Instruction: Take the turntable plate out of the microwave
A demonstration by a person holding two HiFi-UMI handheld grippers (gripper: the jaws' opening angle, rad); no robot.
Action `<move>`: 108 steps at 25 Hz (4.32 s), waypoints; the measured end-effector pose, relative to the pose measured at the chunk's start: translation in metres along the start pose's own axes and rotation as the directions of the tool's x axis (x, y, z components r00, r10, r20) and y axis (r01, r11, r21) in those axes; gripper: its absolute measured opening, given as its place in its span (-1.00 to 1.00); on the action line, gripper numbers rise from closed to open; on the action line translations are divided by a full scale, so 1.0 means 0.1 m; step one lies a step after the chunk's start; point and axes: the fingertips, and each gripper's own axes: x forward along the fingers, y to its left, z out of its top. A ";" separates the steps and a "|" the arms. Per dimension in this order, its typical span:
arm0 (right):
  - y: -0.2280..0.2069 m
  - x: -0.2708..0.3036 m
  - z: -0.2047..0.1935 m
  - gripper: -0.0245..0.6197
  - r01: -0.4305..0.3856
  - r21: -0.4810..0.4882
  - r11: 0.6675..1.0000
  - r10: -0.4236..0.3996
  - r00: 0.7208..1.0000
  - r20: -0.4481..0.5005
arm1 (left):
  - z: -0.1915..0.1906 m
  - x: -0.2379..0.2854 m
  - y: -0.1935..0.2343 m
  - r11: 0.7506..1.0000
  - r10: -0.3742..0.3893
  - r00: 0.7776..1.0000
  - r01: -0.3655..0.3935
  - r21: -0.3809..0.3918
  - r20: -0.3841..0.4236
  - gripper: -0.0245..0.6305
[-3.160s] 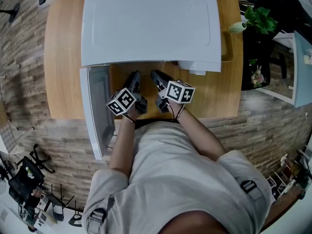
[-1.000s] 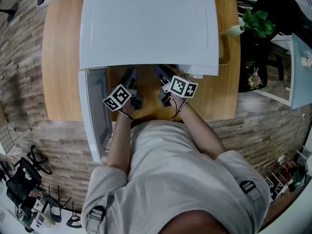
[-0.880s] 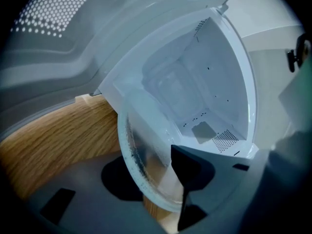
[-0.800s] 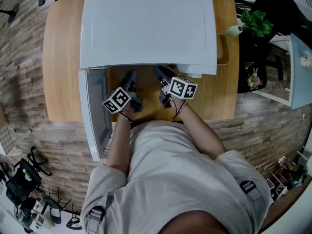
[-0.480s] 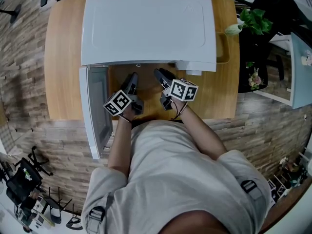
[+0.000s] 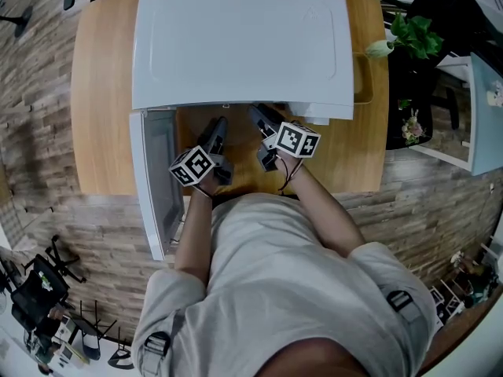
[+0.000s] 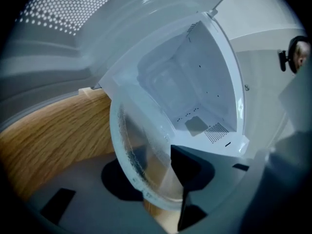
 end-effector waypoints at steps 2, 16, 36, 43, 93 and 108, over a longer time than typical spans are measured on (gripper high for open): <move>0.00 0.05 -0.03 -0.31 0.002 0.014 1.000 -0.002 1.000 -0.009 | -0.04 0.01 -0.02 1.000 -0.009 1.000 0.010 0.006 -0.021 -0.35; 0.11 0.02 -0.12 -0.57 -0.062 0.083 0.995 0.062 0.998 0.006 | 0.16 0.10 0.02 0.995 -0.017 0.997 0.025 -0.099 0.081 -0.10; 0.15 -0.17 -0.16 -0.60 -0.038 0.022 0.999 0.037 0.998 0.042 | 0.14 -0.07 0.03 0.991 -0.044 0.991 0.060 -0.124 0.127 -0.58; 0.18 -0.30 -0.28 -0.59 -0.038 0.035 0.999 0.037 0.999 0.036 | 0.07 -0.20 -0.02 0.996 -0.031 0.994 0.039 -0.083 0.100 -0.57; 0.51 -0.96 -0.37 -0.57 -0.183 -0.090 0.979 0.184 0.983 0.000 | -0.29 -0.81 -0.49 1.000 0.004 0.978 -0.004 0.001 0.209 -0.53; 0.80 -1.23 -0.34 -0.56 -0.288 -0.173 0.942 0.284 0.958 -0.048 | -0.35 -1.16 -0.78 1.000 0.009 0.943 -0.013 0.010 0.333 -0.53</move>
